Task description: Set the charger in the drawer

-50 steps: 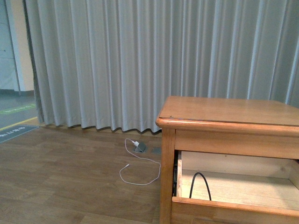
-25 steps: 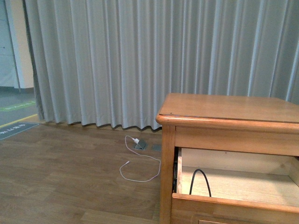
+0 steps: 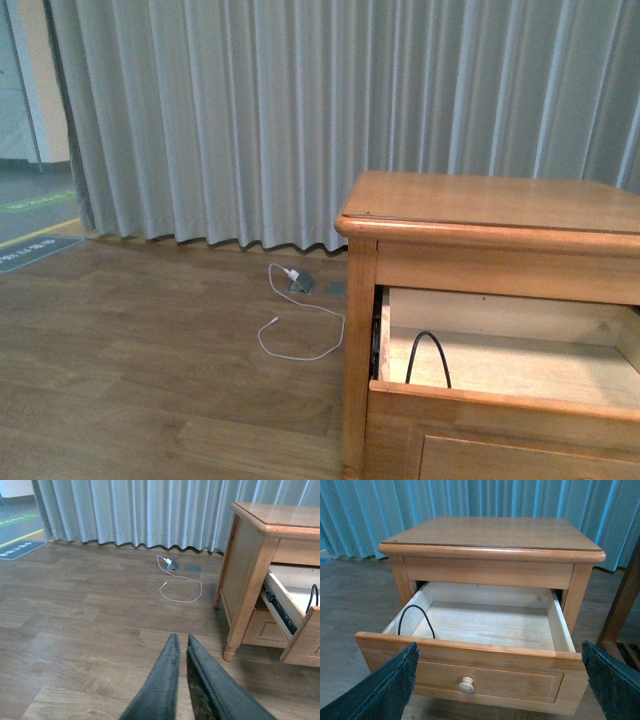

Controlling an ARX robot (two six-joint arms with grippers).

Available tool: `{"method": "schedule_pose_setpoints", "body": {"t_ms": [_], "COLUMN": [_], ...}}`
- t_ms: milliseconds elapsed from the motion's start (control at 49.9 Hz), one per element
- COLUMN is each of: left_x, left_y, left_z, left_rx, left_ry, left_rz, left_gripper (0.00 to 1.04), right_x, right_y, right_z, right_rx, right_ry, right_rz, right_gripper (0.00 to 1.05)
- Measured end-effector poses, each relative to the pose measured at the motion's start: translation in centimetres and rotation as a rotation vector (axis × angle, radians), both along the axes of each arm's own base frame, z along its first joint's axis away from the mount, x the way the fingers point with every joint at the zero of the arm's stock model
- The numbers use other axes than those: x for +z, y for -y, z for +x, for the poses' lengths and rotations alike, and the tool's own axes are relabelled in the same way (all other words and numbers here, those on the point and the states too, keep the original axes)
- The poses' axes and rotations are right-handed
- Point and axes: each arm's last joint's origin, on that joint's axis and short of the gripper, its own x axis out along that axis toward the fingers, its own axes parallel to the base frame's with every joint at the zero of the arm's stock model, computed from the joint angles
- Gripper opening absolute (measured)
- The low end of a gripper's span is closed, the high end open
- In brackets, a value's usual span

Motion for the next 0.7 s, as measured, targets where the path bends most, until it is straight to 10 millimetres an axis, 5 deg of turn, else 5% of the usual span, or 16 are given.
{"method": "schedule_pose_setpoints", "body": {"t_ms": [140,281,481,702], "left_x": [0.0,0.0,0.0,0.0], "left_y": [0.0,0.0,0.0,0.0], "left_z": [0.0,0.0,0.0,0.0], "left_rx": [0.000,0.000,0.000,0.000], "left_ry": [0.000,0.000,0.000,0.000], "left_rz": [0.000,0.000,0.000,0.002], "left_gripper": [0.41,0.66,1.00,0.99], "right_x": [0.0,-0.7,-1.1,-1.6], "right_y": [0.0,0.2,1.0,0.7], "right_z": [0.0,0.5,1.2,2.6], "right_rx": [-0.003,-0.240,-0.217,-0.162], "right_ry": [-0.002,-0.146,-0.218,-0.343], "right_rz": [-0.002,-0.059,-0.064,-0.064], "right_gripper": [0.97,0.97,0.97,0.97]}}
